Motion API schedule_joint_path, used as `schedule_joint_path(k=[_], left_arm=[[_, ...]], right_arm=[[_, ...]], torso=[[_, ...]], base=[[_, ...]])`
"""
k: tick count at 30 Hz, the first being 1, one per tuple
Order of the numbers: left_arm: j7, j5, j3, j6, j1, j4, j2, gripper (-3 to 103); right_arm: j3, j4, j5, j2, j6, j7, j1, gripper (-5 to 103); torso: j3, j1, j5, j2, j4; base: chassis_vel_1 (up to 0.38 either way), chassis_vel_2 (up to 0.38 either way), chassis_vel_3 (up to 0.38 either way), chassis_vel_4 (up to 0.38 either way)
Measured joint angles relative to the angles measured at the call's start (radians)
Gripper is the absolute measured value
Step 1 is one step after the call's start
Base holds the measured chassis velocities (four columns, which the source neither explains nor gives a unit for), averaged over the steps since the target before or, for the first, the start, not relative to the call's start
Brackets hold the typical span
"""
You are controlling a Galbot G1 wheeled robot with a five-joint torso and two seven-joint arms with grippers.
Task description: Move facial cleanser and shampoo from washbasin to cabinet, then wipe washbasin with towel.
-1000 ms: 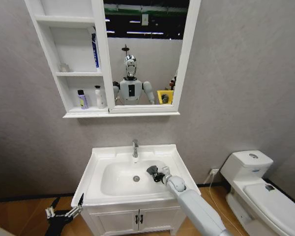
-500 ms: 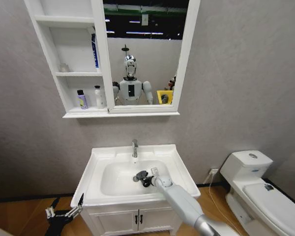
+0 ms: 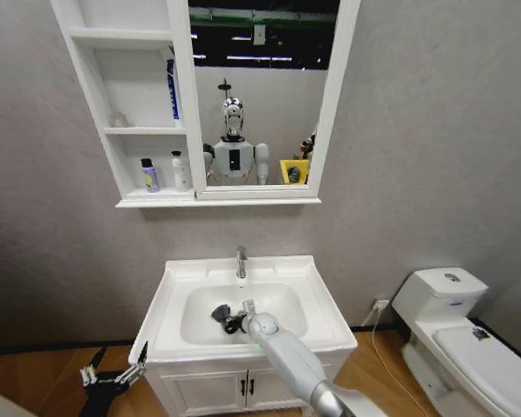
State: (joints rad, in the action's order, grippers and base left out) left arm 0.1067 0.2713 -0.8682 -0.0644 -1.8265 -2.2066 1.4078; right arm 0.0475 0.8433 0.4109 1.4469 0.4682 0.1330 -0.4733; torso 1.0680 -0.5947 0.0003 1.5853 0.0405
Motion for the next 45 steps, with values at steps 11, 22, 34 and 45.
schedule_joint_path(k=[11,22,34,45], left_arm=[[0.0,0.0,0.0,0.0,0.0,0.0,0.0,100],[0.0,0.0,0.0,0.0,0.0,0.0,0.0,100],[0.0,0.0,0.0,0.0,0.0,0.0,0.0,100],[0.0,0.0,0.0,0.0,0.0,0.0,0.0,100]], right_arm=[[0.003,0.011,-0.012,-0.038,0.001,0.043,-0.002,7],[0.066,-0.009,0.102,0.166,0.022,-0.03,0.008,7],[-0.057,0.325,0.265,-0.234,0.086,-0.161,-0.081,7],[-0.229,0.667,0.161,-0.425,-0.028,-0.048,-0.197,7]], torso=[[0.0,0.0,-0.0004,0.0,0.0003],[0.0,0.0,-0.0006,0.0,-0.0003],[0.0,0.0,0.0001,0.0,0.0003],[0.0,0.0,0.0,0.0,-0.0001]], base=[[0.0,0.0,0.0,0.0],[0.0,0.0,0.0,0.0],[0.0,0.0,0.0,0.0],[0.0,0.0,0.0,0.0]])
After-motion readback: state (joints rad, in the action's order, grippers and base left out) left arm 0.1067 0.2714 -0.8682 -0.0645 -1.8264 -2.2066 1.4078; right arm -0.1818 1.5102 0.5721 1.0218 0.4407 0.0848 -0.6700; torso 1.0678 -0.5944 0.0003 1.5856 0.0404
